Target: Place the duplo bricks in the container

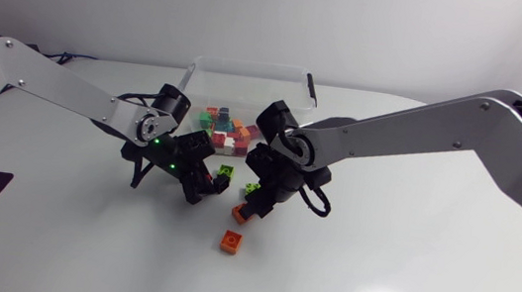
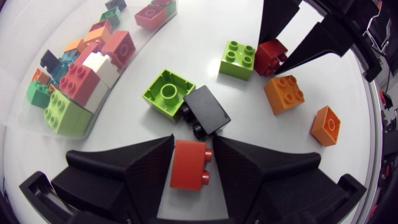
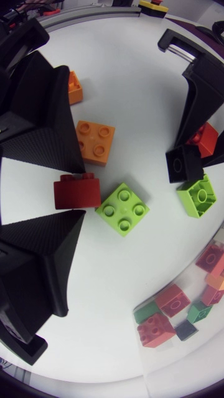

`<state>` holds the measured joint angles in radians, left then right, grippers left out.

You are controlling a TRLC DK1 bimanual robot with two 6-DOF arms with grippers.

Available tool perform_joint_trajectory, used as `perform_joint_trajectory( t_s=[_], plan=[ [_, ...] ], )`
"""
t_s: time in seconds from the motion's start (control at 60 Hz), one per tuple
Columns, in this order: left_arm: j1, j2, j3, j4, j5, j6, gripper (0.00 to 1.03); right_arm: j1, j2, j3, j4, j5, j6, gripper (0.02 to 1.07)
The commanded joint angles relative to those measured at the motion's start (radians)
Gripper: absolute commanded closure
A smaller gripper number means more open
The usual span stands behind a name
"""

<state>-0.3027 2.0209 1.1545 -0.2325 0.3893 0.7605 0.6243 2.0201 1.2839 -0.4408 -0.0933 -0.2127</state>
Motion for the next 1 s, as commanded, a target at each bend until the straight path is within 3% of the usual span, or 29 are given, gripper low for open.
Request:
perform_joint_trajectory(
  t_s=[0.0,0.6,0.833,0.983],
  plan=[
    [-0.004,0.05,0.014,-0.001,-0.007,0.002,0.7,-0.009,0.022,-0.008,-0.001,-0.01,-0.019,0.7],
    [0.01,-0.094,-0.087,-0.091,-0.033,0.068,0.78,0.0,-0.103,-0.103,-0.013,-0.014,-0.056,0.75],
    [0.024,-0.369,-0.068,-0.231,-0.024,0.06,0.78,-0.018,-0.282,-0.047,-0.11,-0.008,-0.059,0.75],
    [0.043,-0.476,0.02,-0.312,0.039,0.022,0.78,-0.029,-0.334,0.023,-0.136,-0.008,-0.056,0.75]
  ],
)
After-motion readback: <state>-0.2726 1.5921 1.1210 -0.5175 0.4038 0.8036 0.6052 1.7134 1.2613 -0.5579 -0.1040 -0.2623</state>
